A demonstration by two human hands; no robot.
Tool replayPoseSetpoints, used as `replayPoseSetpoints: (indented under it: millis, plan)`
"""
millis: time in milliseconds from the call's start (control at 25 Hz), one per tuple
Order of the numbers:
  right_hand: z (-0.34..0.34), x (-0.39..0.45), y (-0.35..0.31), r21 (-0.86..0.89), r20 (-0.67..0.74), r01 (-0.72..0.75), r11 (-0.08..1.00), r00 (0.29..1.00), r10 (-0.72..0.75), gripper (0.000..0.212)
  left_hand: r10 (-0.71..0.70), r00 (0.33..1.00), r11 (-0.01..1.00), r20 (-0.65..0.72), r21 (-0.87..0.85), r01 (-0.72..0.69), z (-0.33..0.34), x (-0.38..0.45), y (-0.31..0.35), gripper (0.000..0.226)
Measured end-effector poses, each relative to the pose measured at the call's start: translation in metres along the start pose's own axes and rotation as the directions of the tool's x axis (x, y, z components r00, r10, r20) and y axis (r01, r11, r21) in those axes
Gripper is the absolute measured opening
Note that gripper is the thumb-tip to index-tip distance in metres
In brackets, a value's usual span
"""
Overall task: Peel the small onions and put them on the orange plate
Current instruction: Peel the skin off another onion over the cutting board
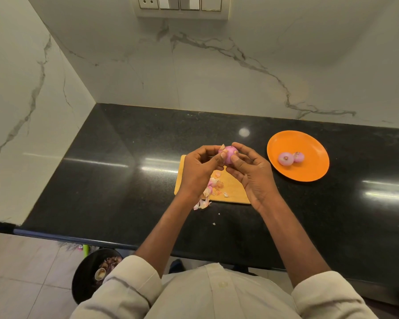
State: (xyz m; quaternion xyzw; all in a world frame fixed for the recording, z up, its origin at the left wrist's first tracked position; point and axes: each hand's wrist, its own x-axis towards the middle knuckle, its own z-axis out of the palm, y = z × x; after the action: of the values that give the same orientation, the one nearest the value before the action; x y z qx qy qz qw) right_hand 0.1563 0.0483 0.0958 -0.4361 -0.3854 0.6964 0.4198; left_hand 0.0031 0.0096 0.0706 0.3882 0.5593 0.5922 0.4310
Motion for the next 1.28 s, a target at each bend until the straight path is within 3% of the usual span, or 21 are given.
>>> replayPoseSetpoints:
  millis: [160,360,640,920,1280]
  plan:
    - [0.001,0.0,0.002,-0.003,0.006,-0.058,0.998,0.998,0.058,0.032,-0.072,0.997,0.991,-0.037,-0.115,0.068,-0.001,-0.001,-0.004,0.016]
    - [0.002,0.003,0.006,0.225,0.03,-0.21,0.951,0.977,0.209,0.029,-0.146,0.988,0.962,-0.05,-0.241,0.13,-0.003,0.0,-0.005,0.004]
    - [-0.004,0.008,0.011,0.344,0.062,-0.27,0.9,0.962,0.265,0.035,-0.111,0.994,0.991,-0.023,-0.079,0.109,-0.013,0.001,-0.016,0.017]
    - [-0.002,0.007,0.014,0.148,-0.029,-0.198,0.969,0.978,0.205,0.034,-0.092,0.996,0.984,-0.009,0.15,0.092,-0.014,0.005,-0.023,0.016]
    - [-0.002,0.006,0.016,-0.167,0.03,0.037,0.985,0.999,-0.033,0.035,-0.01,0.998,0.998,0.066,0.058,0.006,-0.01,0.005,-0.011,0.026]
